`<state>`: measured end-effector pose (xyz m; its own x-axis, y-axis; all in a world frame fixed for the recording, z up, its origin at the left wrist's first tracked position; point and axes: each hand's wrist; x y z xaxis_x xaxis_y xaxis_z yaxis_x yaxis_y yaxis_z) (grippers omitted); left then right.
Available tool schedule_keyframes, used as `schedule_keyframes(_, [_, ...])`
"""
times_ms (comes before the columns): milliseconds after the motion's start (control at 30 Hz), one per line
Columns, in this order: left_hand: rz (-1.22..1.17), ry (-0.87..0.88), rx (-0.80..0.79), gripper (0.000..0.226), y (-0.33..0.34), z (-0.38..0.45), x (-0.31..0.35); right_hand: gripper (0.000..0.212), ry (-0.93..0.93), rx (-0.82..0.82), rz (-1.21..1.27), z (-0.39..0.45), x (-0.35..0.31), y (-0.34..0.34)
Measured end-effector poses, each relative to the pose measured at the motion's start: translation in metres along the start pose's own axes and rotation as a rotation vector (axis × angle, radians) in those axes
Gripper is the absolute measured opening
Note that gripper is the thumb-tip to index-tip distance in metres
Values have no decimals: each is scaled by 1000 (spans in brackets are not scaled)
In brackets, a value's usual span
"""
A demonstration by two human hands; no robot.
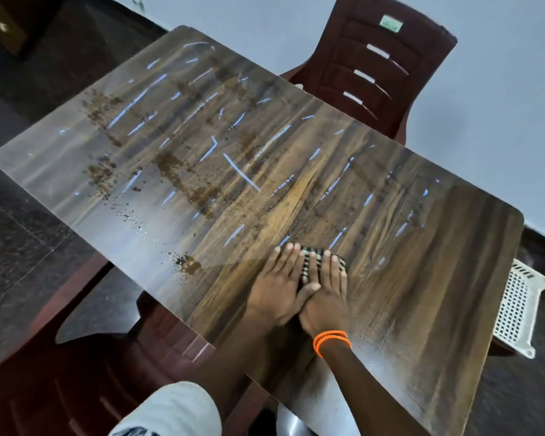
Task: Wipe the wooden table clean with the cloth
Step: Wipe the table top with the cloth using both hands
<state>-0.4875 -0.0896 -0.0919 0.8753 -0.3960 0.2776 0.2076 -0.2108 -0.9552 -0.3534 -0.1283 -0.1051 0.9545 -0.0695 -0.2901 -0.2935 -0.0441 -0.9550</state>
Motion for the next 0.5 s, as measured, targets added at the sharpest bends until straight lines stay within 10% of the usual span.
schedule_keyframes(233, [-35, -115, 21, 85, -1, -47, -22, 61, -135, -33, -18, -18, -27, 11])
schedule_keyframes(500, [-121, 139, -91, 87, 14, -57, 49, 60, 76, 25, -43, -95, 33, -2])
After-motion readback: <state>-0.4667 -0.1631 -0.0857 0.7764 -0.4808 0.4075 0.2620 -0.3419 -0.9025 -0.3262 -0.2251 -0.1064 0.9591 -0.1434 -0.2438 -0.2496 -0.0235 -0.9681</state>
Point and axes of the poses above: each hand's wrist, its own z-axis towards the middle knuckle, its own y-axis out of the palm, x = y × z, and after that the axes turned 3 degrees about -y, right-handed
